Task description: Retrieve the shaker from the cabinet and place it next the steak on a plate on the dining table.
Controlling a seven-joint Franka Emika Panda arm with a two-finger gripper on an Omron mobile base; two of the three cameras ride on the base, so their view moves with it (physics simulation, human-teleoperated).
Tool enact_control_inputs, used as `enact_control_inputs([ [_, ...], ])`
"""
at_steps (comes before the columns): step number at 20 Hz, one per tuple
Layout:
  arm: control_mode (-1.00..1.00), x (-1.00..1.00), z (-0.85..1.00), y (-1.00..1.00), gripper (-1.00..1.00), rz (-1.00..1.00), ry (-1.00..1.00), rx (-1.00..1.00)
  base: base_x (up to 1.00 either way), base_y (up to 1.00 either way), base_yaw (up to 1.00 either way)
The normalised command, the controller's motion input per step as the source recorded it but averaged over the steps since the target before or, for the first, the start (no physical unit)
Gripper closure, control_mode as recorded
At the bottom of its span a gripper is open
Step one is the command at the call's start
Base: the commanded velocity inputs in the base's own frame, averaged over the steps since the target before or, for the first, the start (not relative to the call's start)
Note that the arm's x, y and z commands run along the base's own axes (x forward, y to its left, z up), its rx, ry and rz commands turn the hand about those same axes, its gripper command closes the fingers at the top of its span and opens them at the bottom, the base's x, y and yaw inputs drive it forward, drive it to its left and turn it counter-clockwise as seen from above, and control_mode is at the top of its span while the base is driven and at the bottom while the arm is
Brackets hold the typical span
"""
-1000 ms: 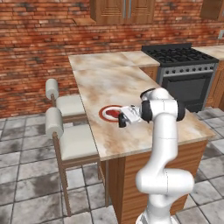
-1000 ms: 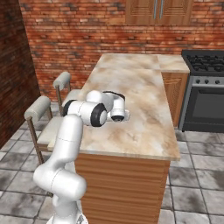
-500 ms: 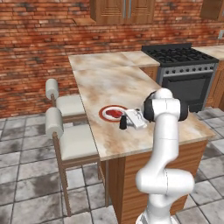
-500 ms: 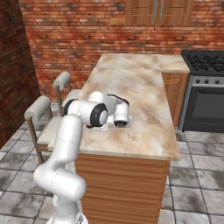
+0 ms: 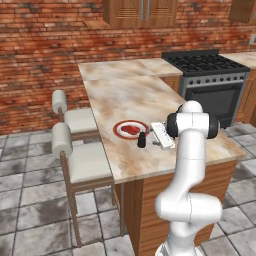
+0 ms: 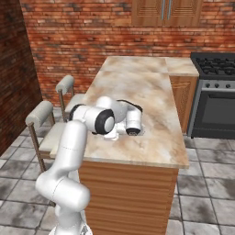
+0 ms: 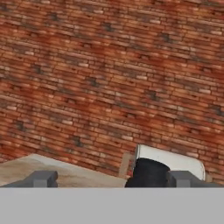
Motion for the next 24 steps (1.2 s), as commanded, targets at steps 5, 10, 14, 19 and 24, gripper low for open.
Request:
enact_control_inputs([
  [5, -1.00, 0.00, 0.20, -0.13, -1.00, -0.01, -0.17, 0.07, 0.00, 0.00, 0.00],
  [10, -1.00, -0.38, 0.46, -0.01, -1.00, -0.09, -0.21, 0.07, 0.00, 0.00, 0.00],
  [14, -1.00, -0.99, 0.96, 0.42, -1.00, -0.16, -0.20, 0.00, 0.00, 0.00, 0.00],
  [19, -1.00, -1.00, 1.00, 0.69, -1.00, -0.21, -0.02, -0.08, 0.00, 0.00, 0.00],
  [24, -1.00, -0.80, 1.00, 0.25, -1.00, -0.36, 0.05, -0.05, 0.00, 0.00, 0.00],
])
